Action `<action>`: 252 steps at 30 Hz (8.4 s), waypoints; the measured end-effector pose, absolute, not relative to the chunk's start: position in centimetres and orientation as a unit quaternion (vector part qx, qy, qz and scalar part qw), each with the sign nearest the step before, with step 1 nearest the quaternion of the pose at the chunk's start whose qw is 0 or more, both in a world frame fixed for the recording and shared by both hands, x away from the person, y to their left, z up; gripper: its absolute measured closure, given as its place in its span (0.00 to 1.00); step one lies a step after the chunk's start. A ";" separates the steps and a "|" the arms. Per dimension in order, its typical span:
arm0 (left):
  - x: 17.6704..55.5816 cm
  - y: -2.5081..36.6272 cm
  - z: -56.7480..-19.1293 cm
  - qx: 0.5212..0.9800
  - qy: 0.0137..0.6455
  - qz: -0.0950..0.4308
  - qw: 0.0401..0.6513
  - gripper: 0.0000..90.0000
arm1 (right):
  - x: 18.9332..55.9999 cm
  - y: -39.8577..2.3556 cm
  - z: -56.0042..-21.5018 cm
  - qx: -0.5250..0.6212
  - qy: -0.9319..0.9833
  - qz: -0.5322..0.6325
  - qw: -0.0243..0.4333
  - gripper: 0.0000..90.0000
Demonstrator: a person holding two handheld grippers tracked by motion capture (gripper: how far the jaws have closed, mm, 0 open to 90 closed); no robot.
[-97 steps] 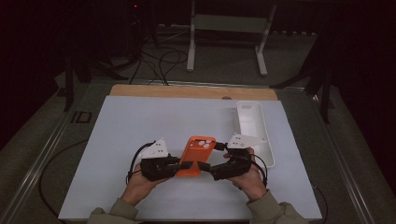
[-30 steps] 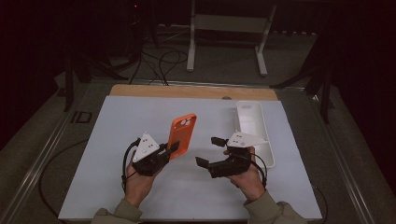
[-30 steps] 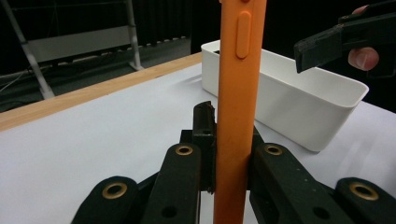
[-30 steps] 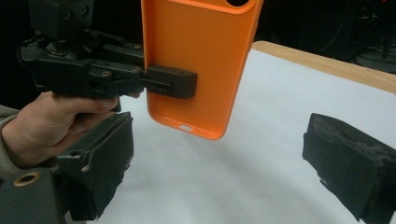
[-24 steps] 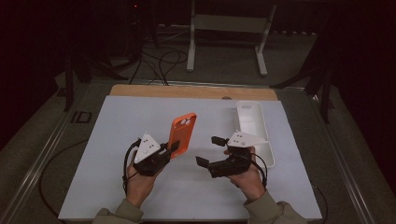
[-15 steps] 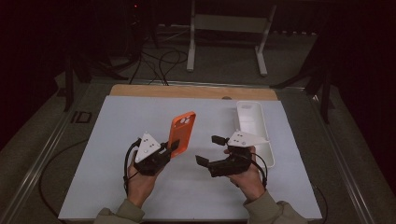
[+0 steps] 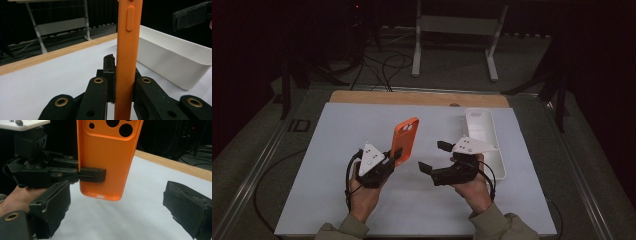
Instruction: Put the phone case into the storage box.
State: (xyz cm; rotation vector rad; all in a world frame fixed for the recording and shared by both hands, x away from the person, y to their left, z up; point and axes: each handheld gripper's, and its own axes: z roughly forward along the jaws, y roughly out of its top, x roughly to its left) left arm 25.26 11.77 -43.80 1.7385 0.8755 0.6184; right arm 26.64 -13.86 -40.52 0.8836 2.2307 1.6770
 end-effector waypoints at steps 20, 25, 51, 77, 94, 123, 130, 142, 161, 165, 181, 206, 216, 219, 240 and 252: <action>25.0 11.1 -44.2 0.727 0.368 0.274 0.512 0.95 | 27.4 -13.0 -39.2 0.322 0.726 0.597 0.111 0.09; 25.0 11.0 -44.3 0.728 0.367 0.271 0.511 0.95 | 27.6 -12.7 -39.1 0.326 0.722 0.601 0.111 0.09; 24.6 9.4 -45.1 0.743 0.354 0.262 0.504 0.95 | 28.5 -11.3 -39.0 0.363 0.688 0.618 0.114 0.09; 24.4 7.9 -45.7 0.757 0.343 0.241 0.501 0.94 | 28.6 -10.6 -39.2 0.400 0.688 0.590 0.139 0.19; 24.6 8.3 -45.7 0.760 0.341 0.217 0.509 0.87 | 28.4 -10.6 -39.2 0.392 0.693 0.591 0.133 0.20; 24.7 8.9 -44.7 0.750 0.357 0.206 0.518 0.16 | 28.3 -10.5 -39.0 0.395 0.690 0.589 0.144 0.20; 24.6 9.7 -44.5 0.753 0.356 0.200 0.516 0.11 | 28.5 -10.7 -39.0 0.399 0.689 0.588 0.146 0.20; 24.5 11.2 -43.9 0.749 0.360 0.201 0.518 0.06 | 28.6 -10.9 -38.6 0.400 0.687 0.588 0.151 0.20; 24.5 14.3 -43.6 0.747 0.370 0.221 0.506 0.02 | 29.0 -11.1 -37.4 0.393 0.690 0.586 0.161 0.20; 24.4 14.9 -43.7 0.748 0.371 0.227 0.500 0.02 | 29.1 -11.1 -37.1 0.392 0.690 0.586 0.164 0.20; 24.4 17.7 -44.4 0.737 0.390 0.236 0.500 0.01 | 30.0 -11.7 -36.1 0.396 0.686 0.584 0.177 0.20; 24.4 20.3 -45.2 0.726 0.409 0.235 0.500 0.01 | 31.5 -13.3 -34.9 0.410 0.675 0.576 0.208 0.20; 24.3 20.7 -45.6 0.729 0.409 0.238 0.494 0.00 | 32.3 -13.7 -35.0 0.417 0.674 0.568 0.220 0.19; 24.2 20.8 -45.7 0.731 0.408 0.239 0.493 0.00 | 32.4 -13.9 -35.0 0.420 0.673 0.567 0.223 0.19; 23.5 22.3 -46.9 0.726 0.416 0.244 0.490 0.00 | 33.8 -14.5 -35.6 0.433 0.672 0.552 0.237 0.19; 22.0 23.8 -48.5 0.720 0.401 0.269 0.499 0.00 | 34.3 -15.2 -35.8 0.439 0.671 0.544 0.246 0.19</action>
